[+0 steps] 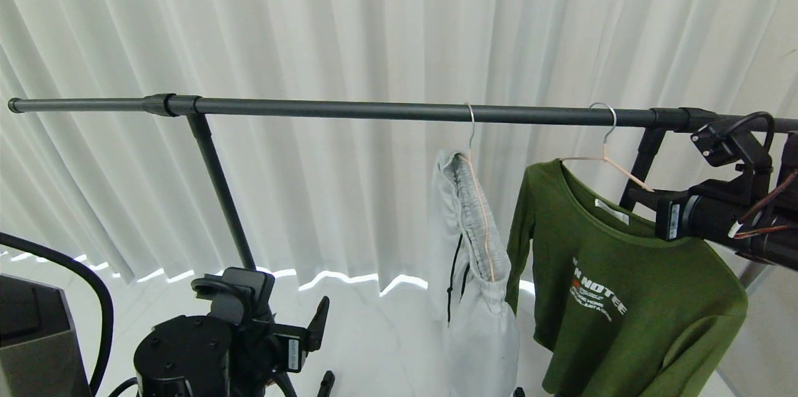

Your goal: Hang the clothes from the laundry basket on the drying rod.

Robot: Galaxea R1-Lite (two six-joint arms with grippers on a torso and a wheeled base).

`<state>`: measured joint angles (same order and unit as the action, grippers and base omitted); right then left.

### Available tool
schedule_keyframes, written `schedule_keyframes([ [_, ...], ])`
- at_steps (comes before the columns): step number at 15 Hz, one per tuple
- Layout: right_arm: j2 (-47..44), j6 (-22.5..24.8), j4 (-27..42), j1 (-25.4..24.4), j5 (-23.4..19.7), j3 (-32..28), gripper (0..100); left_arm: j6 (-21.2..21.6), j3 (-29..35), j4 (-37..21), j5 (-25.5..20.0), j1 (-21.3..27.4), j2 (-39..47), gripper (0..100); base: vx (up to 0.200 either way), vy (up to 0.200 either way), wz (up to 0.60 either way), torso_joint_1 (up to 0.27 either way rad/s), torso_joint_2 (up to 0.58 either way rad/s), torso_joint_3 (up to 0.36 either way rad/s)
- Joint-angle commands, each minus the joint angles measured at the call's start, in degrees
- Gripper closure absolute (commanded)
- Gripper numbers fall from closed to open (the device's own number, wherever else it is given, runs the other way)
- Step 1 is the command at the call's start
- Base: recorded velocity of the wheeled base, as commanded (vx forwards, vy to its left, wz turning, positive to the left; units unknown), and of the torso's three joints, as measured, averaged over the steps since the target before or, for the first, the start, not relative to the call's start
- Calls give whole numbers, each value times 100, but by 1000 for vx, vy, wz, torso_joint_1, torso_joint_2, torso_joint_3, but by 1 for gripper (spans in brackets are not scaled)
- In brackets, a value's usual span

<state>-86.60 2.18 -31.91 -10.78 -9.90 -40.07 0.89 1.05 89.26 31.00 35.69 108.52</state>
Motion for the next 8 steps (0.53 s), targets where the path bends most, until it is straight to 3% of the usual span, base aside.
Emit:
schedule_keyframes([
  [1, 3, 2, 10, -21, -3, 17, 100, -1, 1, 4, 2, -1, 11, 0, 0, 0, 0, 0, 0, 0],
  [4, 12, 10, 10, -21, -3, 17, 100, -1, 1, 4, 2, -1, 11, 0, 0, 0, 0, 0, 0, 0],
  [5, 12, 10, 27, -21, -12, 26, 0, -1, 1, 4, 2, -1, 11, 0, 0, 0, 0, 0, 0, 0],
  [8, 12, -16, 10, -21, 14, 26, 0, -10, -8, 4, 2, -1, 11, 0, 0, 0, 0, 0, 0, 0],
])
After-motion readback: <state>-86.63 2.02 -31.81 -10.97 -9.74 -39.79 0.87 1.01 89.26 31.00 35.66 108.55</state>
